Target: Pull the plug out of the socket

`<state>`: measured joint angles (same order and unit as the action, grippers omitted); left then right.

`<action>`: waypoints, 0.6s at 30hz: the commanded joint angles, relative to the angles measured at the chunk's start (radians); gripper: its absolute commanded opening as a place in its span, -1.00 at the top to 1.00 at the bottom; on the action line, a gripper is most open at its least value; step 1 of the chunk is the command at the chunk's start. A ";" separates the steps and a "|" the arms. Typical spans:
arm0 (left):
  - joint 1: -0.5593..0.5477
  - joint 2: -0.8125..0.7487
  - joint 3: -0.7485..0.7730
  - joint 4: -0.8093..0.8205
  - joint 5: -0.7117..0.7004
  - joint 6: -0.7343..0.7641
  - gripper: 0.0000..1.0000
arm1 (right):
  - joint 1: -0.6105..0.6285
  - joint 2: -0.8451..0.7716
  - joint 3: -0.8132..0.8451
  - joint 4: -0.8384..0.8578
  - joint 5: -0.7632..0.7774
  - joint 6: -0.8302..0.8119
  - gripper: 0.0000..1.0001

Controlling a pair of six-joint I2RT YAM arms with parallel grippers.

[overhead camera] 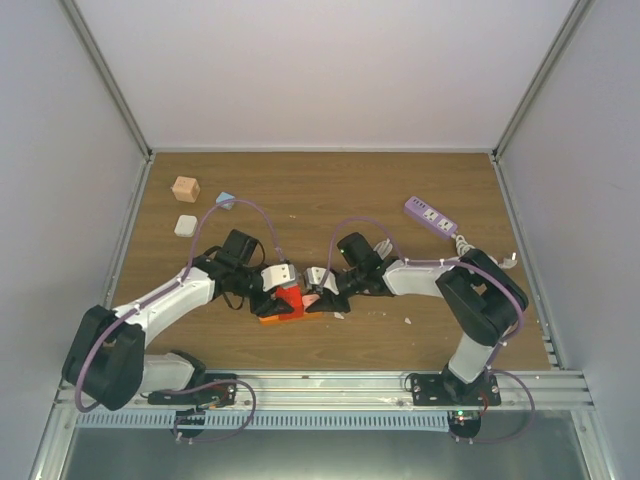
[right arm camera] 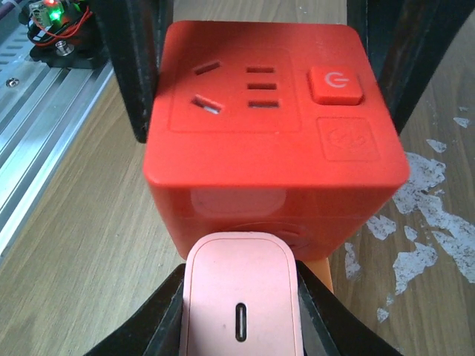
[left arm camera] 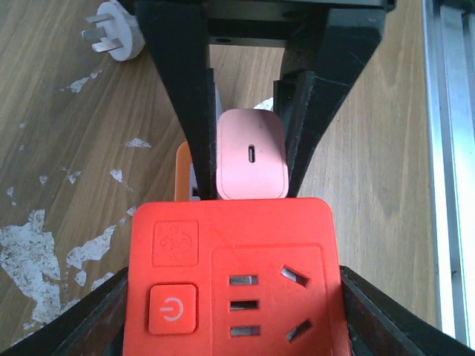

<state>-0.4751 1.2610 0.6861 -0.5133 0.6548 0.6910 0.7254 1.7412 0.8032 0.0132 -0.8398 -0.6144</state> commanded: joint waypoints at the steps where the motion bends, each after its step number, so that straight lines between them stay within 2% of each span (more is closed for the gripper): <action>1: 0.035 0.011 0.098 0.054 0.263 -0.025 0.29 | 0.023 0.056 -0.009 -0.039 0.151 0.002 0.99; 7: 0.017 -0.032 0.078 0.070 0.217 0.025 0.32 | 0.023 0.071 0.009 -0.055 0.153 0.020 0.99; 18: -0.111 -0.138 -0.065 0.177 -0.057 0.096 0.32 | 0.023 0.102 0.036 -0.069 0.170 0.052 0.99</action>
<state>-0.5194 1.1717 0.6426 -0.4919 0.5522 0.7528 0.7349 1.7725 0.8421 0.0063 -0.8345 -0.5911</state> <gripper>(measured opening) 0.616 0.287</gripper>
